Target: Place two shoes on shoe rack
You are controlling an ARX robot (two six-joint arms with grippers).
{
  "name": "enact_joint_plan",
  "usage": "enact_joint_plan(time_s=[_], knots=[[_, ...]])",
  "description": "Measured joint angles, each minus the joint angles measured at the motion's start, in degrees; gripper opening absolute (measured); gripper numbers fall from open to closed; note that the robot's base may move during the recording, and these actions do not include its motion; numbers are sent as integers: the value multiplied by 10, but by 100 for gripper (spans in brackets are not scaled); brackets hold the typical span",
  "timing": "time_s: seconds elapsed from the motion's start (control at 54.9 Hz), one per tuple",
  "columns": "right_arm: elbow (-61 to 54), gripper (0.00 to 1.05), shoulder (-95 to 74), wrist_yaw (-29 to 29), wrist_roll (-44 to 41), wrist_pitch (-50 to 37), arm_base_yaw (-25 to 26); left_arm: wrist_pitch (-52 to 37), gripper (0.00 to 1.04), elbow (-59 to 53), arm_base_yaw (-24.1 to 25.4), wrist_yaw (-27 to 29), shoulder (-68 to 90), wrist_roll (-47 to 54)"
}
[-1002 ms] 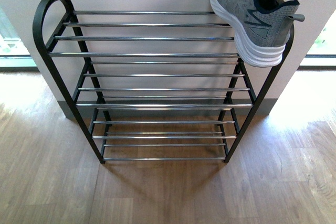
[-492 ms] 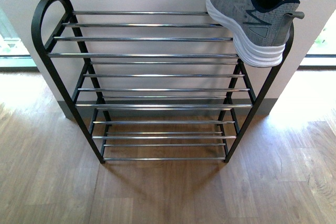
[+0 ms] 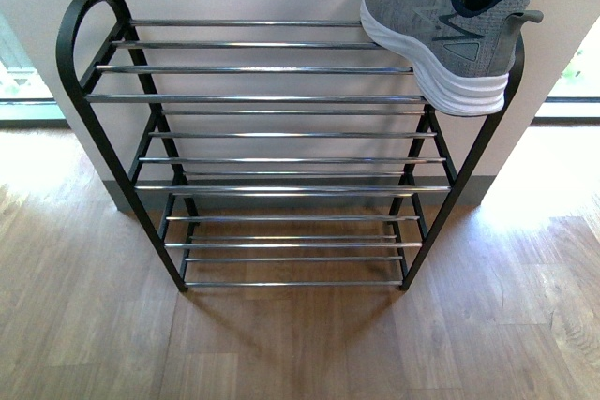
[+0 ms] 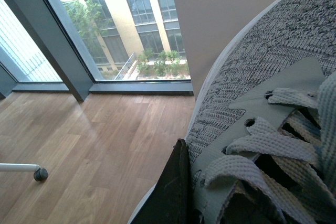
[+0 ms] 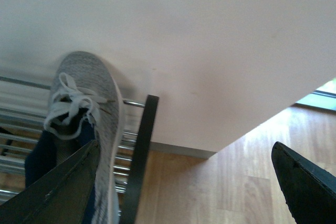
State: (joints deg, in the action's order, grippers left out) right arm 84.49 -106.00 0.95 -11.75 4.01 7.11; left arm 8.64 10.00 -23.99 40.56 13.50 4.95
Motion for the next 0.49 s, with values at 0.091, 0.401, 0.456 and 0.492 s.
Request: enact_joint_plan(time_s=[0.091, 0.401, 0.456, 0.492], knots=[[-49, 95, 48, -3, -28, -21, 15, 0, 2, 0, 0, 0, 0, 0], [-242, 78, 152, 69, 12, -284, 30, 0, 2, 0, 0, 0, 0, 0], [-292, 71, 168, 76, 44, -350, 24, 0, 2, 0, 0, 0, 0, 0], [-327, 66, 182, 75, 58, -387, 20, 0, 2, 0, 0, 0, 0, 0]])
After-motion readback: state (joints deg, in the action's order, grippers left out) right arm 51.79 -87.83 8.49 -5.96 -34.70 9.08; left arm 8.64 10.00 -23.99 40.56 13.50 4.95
